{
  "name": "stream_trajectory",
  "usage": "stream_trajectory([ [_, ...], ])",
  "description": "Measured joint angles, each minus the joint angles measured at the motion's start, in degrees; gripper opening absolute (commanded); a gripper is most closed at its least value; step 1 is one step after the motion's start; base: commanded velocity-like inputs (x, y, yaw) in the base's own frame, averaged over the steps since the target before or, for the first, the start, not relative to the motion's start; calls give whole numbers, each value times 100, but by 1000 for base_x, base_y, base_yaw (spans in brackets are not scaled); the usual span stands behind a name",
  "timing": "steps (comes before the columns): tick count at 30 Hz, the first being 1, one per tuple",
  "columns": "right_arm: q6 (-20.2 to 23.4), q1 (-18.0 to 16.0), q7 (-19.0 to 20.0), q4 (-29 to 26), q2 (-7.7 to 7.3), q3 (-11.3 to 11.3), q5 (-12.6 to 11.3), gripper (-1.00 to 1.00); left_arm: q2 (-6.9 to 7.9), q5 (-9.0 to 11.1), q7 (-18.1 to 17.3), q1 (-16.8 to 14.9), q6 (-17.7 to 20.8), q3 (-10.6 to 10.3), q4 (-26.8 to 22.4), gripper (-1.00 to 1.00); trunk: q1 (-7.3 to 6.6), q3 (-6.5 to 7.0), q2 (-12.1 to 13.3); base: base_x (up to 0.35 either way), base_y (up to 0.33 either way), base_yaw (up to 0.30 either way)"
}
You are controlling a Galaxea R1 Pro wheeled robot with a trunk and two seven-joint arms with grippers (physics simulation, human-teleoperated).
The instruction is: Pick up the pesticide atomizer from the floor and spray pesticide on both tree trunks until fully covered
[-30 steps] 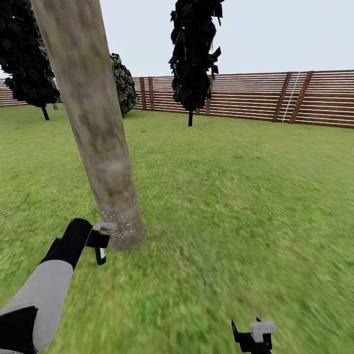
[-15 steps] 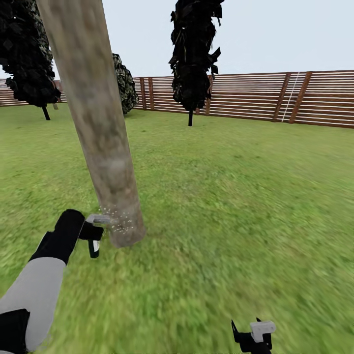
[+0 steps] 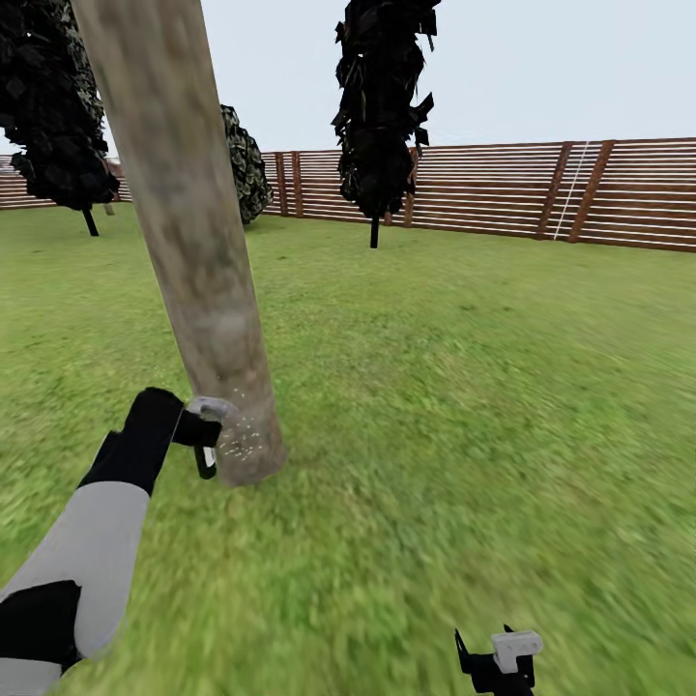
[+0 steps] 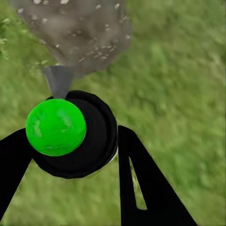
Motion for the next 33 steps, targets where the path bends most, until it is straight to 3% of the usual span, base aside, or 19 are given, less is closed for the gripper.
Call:
stream_trajectory([
  [1,0,0,0,0,0,0,0,100,54,4,2,-24,3,1,8,-100,0,0,0,0,0,0],
  [4,0,0,0,0,0,0,0,100,408,-41,1,-60,-2,5,55,-100,0,0,0,0,0,0],
  [6,0,0,0,0,0,0,0,100,452,10,0,-60,14,3,61,-100,0,0,0,0,0,0],
  [8,0,0,0,0,0,0,0,100,339,64,-1,-60,33,-2,41,-100,0,0,0,0,0,0],
  [9,0,0,0,0,0,-1,0,100,178,65,-1,-67,37,-61,16,-100,0,0,0,0,0,0],
  [11,0,0,0,0,0,0,0,100,29,22,-1,-72,31,-124,-3,-100,0,0,0,0,0,0],
  [14,0,0,0,0,0,0,0,100,-22,-23,0,-96,22,-191,-9,-100,0,0,0,0,0,0],
  [17,0,0,0,0,0,0,0,100,125,-43,0,-101,12,-191,-2,-100,0,0,0,0,0,0],
  [20,0,0,0,0,0,0,0,100,558,-44,-5,-100,13,-160,42,-100,0,0,0,0,0,0],
  [23,0,0,0,0,0,0,0,100,724,3,-9,-96,23,-146,61,-100,0,0,0,0,0,0],
  [26,0,0,0,0,0,0,0,100,656,48,-10,-99,37,-176,10,-100,0,0,0,0,0,0],
  [30,0,0,0,0,0,0,0,100,257,42,-18,-272,81,-198,-12,-100,0,0,0,0,0,0],
  [33,0,0,0,0,0,0,0,100,236,-6,-18,-386,72,-199,8,-100,0,0,0,0,0,0],
])
